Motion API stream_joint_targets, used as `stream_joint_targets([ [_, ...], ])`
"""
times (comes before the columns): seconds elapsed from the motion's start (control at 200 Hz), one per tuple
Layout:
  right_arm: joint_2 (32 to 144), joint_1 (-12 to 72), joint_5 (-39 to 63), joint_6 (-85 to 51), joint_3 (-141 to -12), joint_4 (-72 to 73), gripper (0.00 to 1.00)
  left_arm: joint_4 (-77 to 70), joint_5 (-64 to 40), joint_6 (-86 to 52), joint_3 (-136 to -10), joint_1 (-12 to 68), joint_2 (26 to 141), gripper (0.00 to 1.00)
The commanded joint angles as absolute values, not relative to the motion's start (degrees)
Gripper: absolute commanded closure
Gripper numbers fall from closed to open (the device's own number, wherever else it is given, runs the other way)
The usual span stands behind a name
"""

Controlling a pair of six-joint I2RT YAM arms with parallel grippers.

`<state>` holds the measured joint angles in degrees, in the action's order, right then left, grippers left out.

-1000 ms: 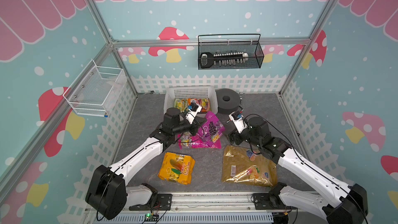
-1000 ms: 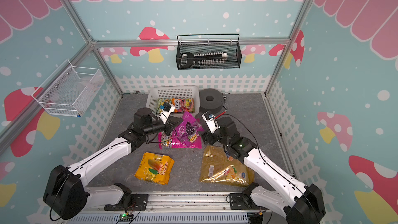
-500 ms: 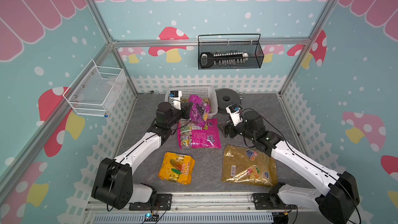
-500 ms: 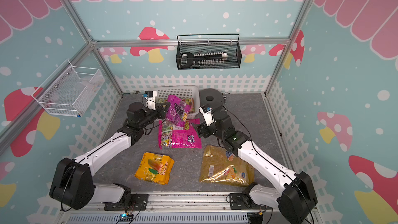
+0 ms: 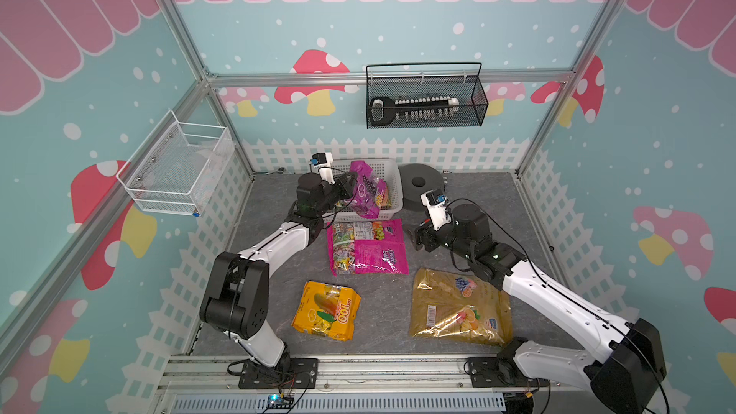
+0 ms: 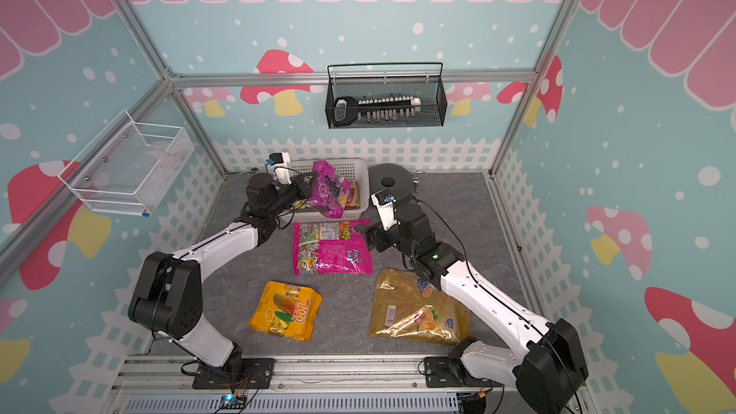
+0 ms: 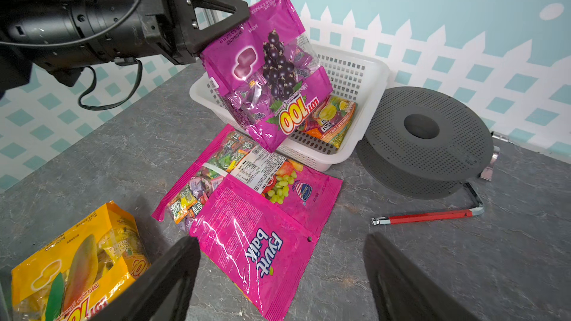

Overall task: Put the candies in the basket
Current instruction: Place the candy in the basket.

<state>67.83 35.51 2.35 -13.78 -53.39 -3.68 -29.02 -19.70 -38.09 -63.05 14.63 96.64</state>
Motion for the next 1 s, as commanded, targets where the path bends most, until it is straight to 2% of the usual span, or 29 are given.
stream_joint_targets([
  [0.0, 67.6, 35.2, -0.1, -13.5, -53.0, -3.1, 0.12, -39.1, -20.4, -45.3, -65.6, 14.2, 100.1, 1.0],
  [0.445, 69.8, 35.2, -1.1, -12.7, -53.9, -4.9, 0.13, -55.9, -15.1, -49.0, -60.3, 15.6, 109.6, 1.0],
  [0.685, 70.2, 35.2, -0.4, -12.9, -54.0, -5.2, 0.14, -62.0, -7.3, -55.2, -54.0, 15.8, 109.2, 1.0],
  [0.996, 70.4, 35.2, 0.4, -13.5, -54.3, -5.6, 0.14, -64.4, -2.0, -60.6, -52.7, 15.0, 109.2, 1.0],
])
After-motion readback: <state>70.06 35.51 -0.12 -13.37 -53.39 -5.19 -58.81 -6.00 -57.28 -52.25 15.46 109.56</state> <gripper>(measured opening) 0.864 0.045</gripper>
